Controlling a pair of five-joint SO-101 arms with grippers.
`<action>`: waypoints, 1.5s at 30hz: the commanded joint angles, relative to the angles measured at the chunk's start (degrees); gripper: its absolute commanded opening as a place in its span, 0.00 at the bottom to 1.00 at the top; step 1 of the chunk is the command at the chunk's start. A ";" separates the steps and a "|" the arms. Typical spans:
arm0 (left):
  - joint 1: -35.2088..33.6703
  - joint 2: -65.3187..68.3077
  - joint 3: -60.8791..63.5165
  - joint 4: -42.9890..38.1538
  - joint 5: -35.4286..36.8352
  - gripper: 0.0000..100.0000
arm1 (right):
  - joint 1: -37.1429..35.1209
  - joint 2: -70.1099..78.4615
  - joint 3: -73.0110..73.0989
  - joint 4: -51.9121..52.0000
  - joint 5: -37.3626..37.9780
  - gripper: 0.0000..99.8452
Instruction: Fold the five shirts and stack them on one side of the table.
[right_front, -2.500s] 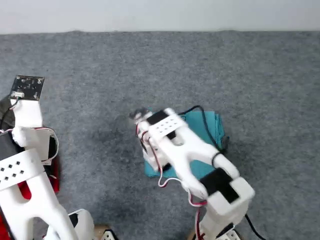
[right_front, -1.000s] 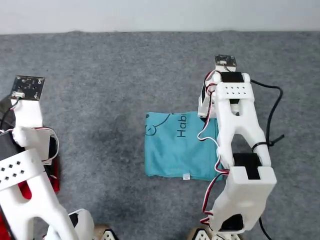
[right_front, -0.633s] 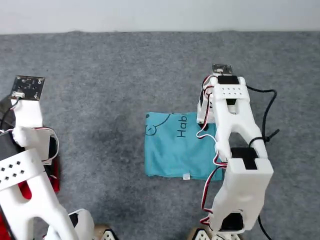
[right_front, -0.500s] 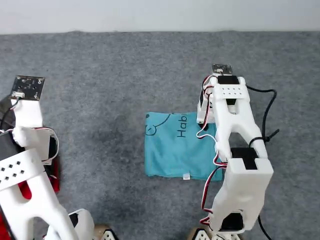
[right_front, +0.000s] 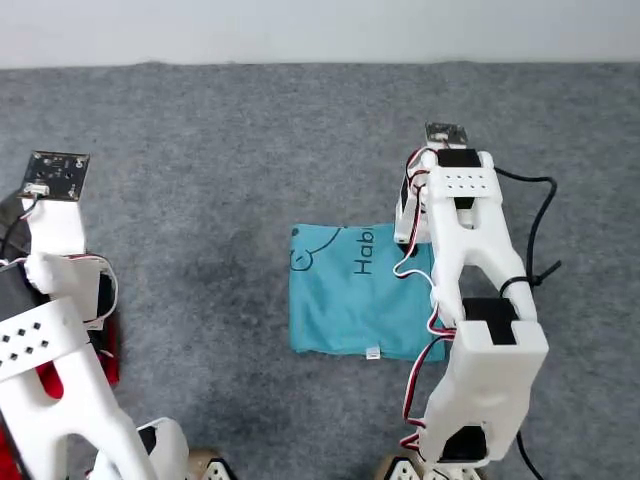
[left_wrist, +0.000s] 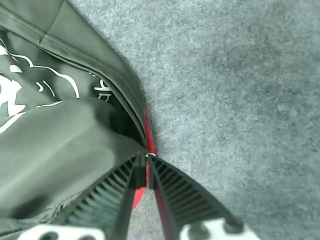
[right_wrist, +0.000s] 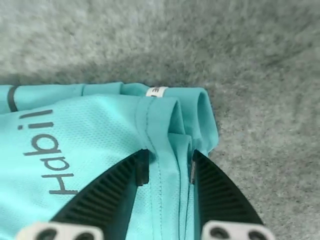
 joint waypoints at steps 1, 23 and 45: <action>-0.18 -0.79 -0.22 1.14 -0.26 0.01 | -0.66 -3.47 -2.37 0.04 -0.44 0.14; -0.09 -1.05 -0.22 1.14 -0.18 0.01 | -0.66 -3.30 -2.11 -4.09 -0.35 0.13; -0.09 -1.14 3.12 1.05 -0.26 0.01 | 5.49 -2.33 -9.14 -5.49 8.44 0.01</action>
